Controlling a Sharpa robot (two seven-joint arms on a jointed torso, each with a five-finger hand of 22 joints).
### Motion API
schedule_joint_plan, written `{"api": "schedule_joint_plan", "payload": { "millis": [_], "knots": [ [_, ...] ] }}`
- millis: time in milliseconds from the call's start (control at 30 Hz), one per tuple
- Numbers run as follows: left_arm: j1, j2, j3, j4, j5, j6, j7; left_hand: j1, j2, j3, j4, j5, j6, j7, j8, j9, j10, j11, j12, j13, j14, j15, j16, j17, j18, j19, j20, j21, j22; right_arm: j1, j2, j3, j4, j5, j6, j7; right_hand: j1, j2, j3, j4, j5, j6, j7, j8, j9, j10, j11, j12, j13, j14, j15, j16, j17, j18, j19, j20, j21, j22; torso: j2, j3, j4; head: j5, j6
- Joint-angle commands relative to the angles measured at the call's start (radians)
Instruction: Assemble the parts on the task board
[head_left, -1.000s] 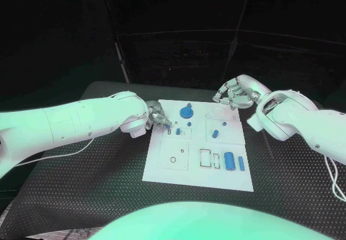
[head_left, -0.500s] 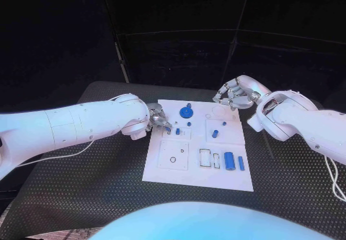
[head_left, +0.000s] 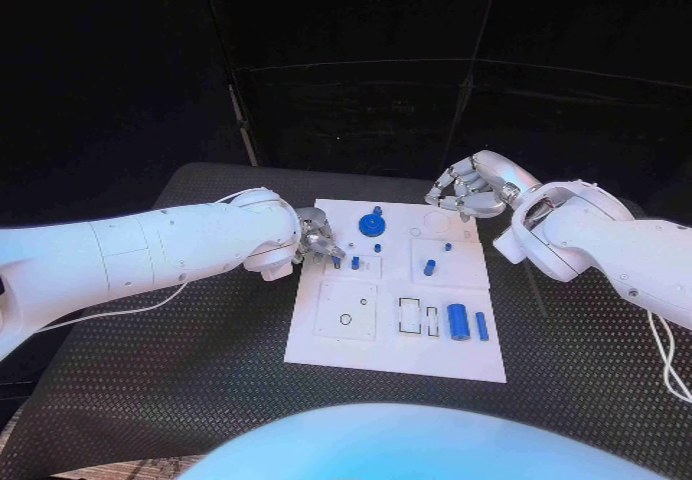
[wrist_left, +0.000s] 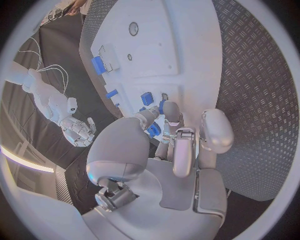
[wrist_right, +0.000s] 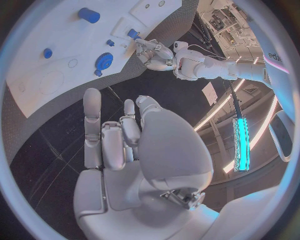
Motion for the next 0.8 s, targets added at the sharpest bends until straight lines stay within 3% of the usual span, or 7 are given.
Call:
{"api": "schedule_joint_plan", "payload": {
  "millis": [33,800],
  "knots": [
    [-0.002,0.000,-0.003,0.003,-0.013,0.029,-0.014,0.006,-0.002,0.101,-0.094,0.003,0.000,-0.009,0.007,0.002,0.005,-0.001,0.003,0.000,0.099,-0.008,0.004,0.242,-0.004,0.006,0.000,0.005,0.001,0.002,0.000,0.000,0.001,0.005,0.008,0.005,0.007,0.004,0.005,0.001,0.007,-0.005,-0.001,0.006,0.001,-0.003,-0.001,-0.002,0.000,0.044,-0.007,-0.007,0.000,0.019,-0.007,0.000,-0.006,-0.001,0.000,0.0002,0.0006,0.000,0.000],
    [-0.005,-0.001,-0.004,0.006,-0.034,0.057,-0.019,0.004,-0.009,0.116,-0.101,0.003,0.000,-0.010,0.011,0.004,0.007,-0.002,0.001,-0.001,0.099,-0.009,0.005,0.244,-0.004,0.007,-0.002,0.006,0.003,0.001,-0.001,0.000,-0.002,0.005,0.011,0.004,0.007,0.004,0.005,0.001,0.007,-0.005,-0.001,0.007,0.001,-0.002,-0.001,-0.002,0.001,0.044,-0.007,-0.006,0.000,0.019,-0.007,0.000,-0.006,-0.001,-0.001,0.0004,0.0004,0.003,0.000]
  ]
}}
